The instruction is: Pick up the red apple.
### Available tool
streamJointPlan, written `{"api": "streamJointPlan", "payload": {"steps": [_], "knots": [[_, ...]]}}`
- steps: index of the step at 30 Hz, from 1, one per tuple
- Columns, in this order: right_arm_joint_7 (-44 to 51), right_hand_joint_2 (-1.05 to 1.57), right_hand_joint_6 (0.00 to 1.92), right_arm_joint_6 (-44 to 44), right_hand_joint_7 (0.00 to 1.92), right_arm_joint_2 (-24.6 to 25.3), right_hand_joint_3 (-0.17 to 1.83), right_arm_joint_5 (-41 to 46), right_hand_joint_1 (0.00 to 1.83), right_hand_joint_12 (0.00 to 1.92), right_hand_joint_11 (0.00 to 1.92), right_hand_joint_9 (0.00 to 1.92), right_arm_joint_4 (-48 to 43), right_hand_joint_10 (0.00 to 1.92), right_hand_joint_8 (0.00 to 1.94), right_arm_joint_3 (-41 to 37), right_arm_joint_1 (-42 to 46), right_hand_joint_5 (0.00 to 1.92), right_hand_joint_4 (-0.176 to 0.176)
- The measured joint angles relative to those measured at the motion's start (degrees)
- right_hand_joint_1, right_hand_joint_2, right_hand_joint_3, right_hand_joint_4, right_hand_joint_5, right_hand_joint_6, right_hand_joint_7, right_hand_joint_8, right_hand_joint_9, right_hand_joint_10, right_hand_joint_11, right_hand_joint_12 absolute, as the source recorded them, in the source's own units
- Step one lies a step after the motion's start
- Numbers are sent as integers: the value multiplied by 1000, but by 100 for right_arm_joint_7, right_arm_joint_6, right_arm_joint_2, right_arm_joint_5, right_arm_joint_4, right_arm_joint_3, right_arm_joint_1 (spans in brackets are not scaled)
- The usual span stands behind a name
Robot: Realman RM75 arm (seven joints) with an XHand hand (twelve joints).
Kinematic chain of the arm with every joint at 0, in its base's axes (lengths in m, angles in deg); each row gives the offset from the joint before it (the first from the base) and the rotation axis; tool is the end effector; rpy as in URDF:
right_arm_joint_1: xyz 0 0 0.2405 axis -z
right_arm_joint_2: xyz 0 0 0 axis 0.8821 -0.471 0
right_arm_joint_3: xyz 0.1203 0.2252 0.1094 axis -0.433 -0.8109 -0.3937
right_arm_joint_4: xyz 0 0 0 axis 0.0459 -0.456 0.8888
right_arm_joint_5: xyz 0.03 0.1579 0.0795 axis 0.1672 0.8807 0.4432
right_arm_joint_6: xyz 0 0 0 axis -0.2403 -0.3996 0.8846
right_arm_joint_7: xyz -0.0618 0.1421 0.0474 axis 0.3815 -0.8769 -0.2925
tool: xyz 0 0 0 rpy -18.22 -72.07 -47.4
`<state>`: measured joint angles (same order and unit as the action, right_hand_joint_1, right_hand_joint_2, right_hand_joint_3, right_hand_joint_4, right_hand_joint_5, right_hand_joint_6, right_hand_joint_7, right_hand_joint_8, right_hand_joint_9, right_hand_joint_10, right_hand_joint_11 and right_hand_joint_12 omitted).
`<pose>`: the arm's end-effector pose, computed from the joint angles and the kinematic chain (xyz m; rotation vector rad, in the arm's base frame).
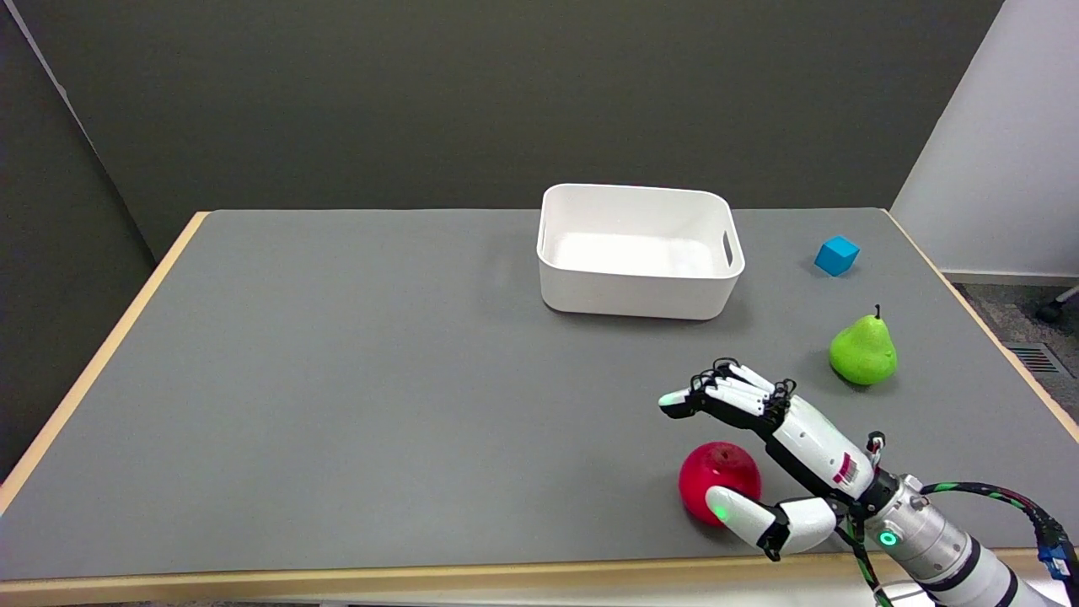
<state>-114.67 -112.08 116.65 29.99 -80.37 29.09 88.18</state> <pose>-0.2874 -0.1453 0.3668 2.0638 -0.3713 0.6439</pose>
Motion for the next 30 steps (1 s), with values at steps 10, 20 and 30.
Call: {"api": "streamJointPlan", "payload": {"steps": [10, 20, 30], "knots": [[9, 691, 633, 125, 488, 24, 941, 74, 262, 1306, 138, 364, 214, 958, 607, 34, -15, 342, -2], [29, 689, 629, 176, 485, 59, 944, 114, 263, 1299, 139, 361, 407, 944, 599, 143, -52, 338, 1], [23, 736, 635, 179, 490, 85, 827, 113, 319, 1352, 166, 347, 590, 988, 577, 285, -200, 348, 7]]}}
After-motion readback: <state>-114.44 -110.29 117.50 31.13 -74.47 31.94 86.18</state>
